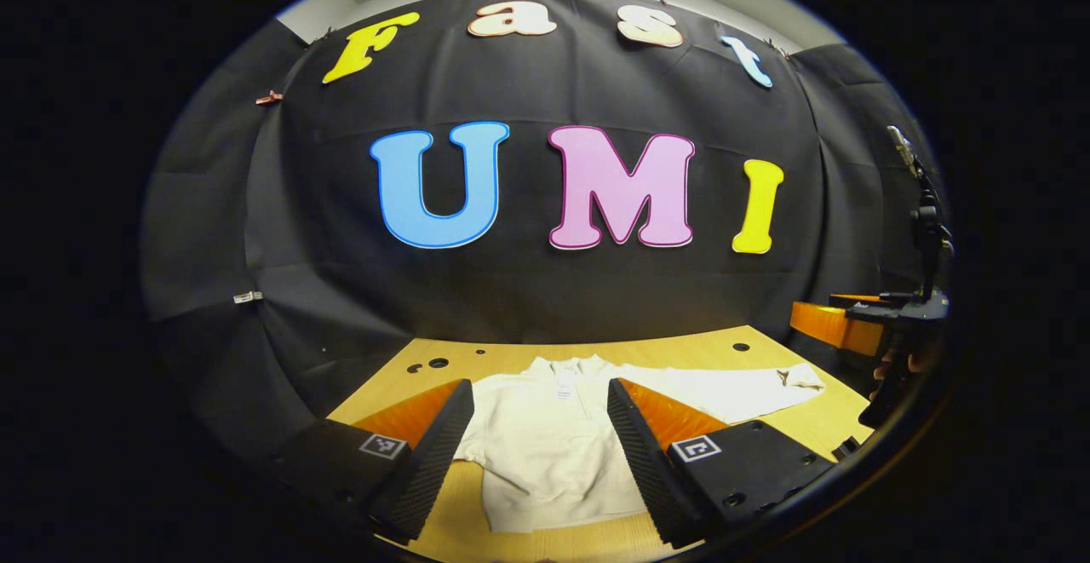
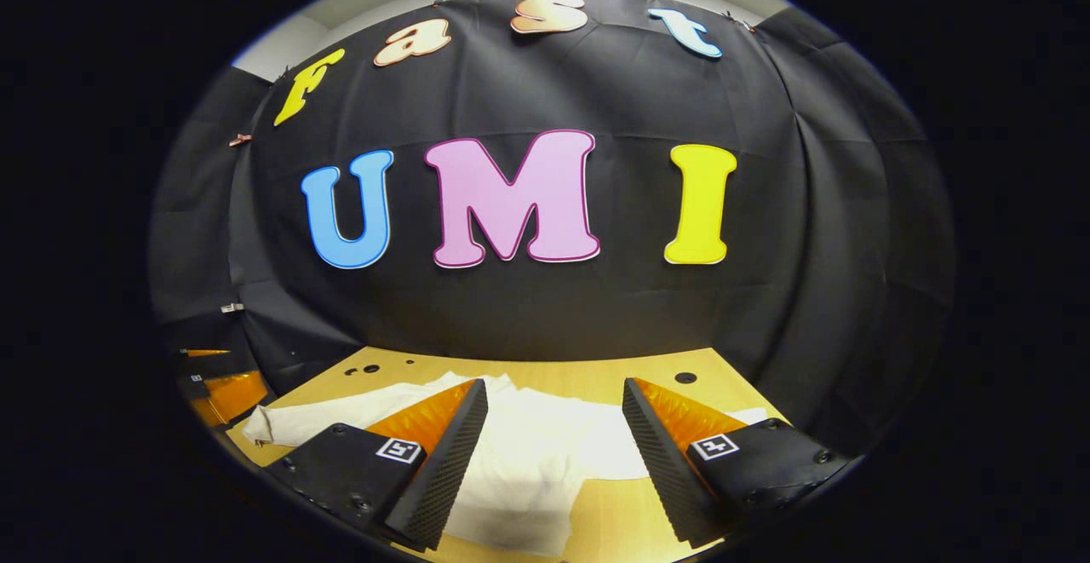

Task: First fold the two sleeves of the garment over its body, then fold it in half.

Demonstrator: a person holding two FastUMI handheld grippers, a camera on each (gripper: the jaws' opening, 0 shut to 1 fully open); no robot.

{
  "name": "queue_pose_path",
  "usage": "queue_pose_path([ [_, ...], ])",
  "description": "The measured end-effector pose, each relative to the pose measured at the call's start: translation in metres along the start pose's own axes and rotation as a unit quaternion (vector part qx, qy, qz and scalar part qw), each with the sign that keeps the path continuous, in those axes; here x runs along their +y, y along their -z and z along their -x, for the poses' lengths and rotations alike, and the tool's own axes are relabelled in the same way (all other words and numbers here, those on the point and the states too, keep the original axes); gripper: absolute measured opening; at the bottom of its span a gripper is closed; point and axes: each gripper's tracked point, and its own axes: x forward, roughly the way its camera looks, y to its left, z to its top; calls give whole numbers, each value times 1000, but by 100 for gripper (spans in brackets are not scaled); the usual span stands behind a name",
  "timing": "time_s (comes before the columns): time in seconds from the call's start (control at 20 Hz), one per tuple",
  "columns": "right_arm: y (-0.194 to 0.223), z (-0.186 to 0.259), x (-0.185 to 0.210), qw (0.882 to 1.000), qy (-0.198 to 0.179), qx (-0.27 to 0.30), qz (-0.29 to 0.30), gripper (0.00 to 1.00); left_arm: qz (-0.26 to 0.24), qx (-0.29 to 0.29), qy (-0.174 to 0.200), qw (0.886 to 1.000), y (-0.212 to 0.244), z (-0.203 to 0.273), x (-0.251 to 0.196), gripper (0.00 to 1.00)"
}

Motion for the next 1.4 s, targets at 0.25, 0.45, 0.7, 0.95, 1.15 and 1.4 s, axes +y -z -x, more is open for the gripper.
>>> queue_pose_path([
  [0.25, 17, -29, -55, 998, 50, 30, 11, 98, 9, 15, -7, 1000, 8, -14, 1, 98],
  [0.45, 34, -51, -101, 995, 86, 53, 20, 98, 9, 23, -15, 1000, 13, -26, 3, 98],
  [0.7, 65, -80, -153, 987, 124, 102, 13, 98, 19, 42, -31, 998, 24, -45, 8, 97],
  [0.95, 98, -107, -209, 975, 173, 142, 1, 99, 24, 61, -58, 996, 37, -65, 20, 97],
  [1.15, 135, -128, -248, 962, 204, 180, 1, 99, 37, 83, -83, 992, 50, -76, 30, 98],
  [1.4, 182, -153, -295, 940, 253, 226, -37, 98, 27, 94, -98, 990, 57, -86, 32, 97],
])
